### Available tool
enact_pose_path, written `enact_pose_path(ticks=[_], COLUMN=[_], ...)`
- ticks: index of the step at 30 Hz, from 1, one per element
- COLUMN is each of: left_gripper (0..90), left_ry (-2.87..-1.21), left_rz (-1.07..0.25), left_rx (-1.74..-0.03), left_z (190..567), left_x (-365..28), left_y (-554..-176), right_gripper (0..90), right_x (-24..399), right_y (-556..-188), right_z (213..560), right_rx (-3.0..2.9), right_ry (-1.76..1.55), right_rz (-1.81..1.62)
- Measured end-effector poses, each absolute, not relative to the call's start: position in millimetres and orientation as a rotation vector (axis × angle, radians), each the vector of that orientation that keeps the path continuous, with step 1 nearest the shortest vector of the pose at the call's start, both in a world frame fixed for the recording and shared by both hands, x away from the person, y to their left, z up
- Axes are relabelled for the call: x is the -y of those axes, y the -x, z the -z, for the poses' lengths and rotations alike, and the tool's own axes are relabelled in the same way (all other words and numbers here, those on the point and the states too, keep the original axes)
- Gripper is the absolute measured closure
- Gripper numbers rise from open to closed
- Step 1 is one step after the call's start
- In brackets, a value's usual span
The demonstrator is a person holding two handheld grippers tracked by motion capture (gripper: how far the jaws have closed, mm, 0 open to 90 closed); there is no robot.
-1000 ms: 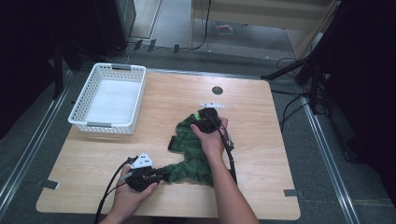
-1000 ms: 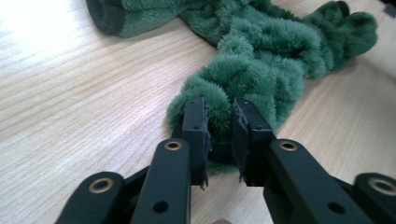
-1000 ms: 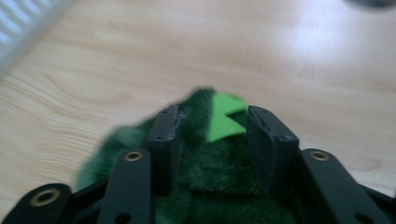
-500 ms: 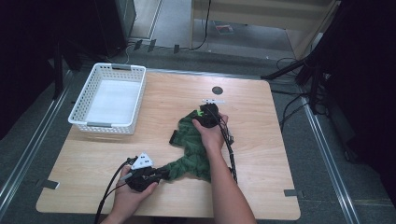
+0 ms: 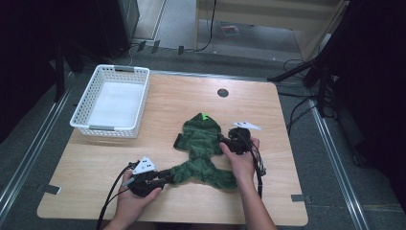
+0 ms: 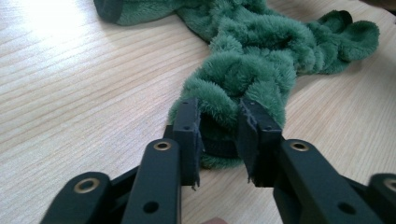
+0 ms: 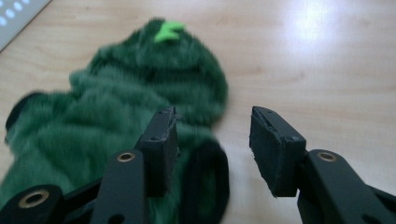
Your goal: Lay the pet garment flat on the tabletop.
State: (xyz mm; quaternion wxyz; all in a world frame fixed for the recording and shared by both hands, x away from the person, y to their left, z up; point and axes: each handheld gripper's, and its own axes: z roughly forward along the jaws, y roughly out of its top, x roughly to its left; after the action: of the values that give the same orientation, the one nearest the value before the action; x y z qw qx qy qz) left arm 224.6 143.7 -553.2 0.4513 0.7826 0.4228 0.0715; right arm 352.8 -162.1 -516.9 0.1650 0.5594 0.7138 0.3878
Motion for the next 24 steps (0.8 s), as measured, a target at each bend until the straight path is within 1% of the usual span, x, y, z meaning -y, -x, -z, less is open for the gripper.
enact_pose_path(ticks=[3, 6, 9, 11, 14, 18, 21, 22, 24], left_gripper=[73.4, 72.9, 70.3, 66.6, 59.4, 49.2, 40.3, 36.6, 32.2], left_ry=[-1.942, -1.939, -1.93, -1.905, -1.872, -1.847, -1.823, -1.814, -1.805], left_rz=[-0.183, -0.178, -0.174, -0.167, -0.172, -0.207, -0.243, -0.247, -0.261], left_rx=[-1.039, -1.038, -1.04, -1.05, -1.062, -1.056, -1.063, -1.071, -1.085], left_z=[553, 553, 553, 552, 550, 545, 541, 540, 539], left_x=[-143, -143, -145, -148, -153, -159, -165, -167, -172], left_y=[-224, -224, -224, -224, -224, -223, -222, -223, -224], right_gripper=[53.9, 53.8, 53.3, 52.2, 46.6, 29.7, 19.7, 17.9, 16.0], right_x=[168, 168, 169, 171, 176, 185, 193, 197, 203], right_y=[-345, -342, -341, -337, -329, -313, -301, -296, -288], right_z=[523, 527, 527, 525, 521, 519, 519, 520, 521], right_rx=[-2.048, -2.073, -2.059, -2.044, -2.026, -2.021, -2.02, -2.023, -2.018], right_ry=[-1.584, -1.55, -1.531, -1.516, -1.495, -1.498, -1.492, -1.492, -1.482], right_rz=[-1.13, -1.084, -1.089, -1.119, -1.17, -1.188, -1.172, -1.178, -1.175])
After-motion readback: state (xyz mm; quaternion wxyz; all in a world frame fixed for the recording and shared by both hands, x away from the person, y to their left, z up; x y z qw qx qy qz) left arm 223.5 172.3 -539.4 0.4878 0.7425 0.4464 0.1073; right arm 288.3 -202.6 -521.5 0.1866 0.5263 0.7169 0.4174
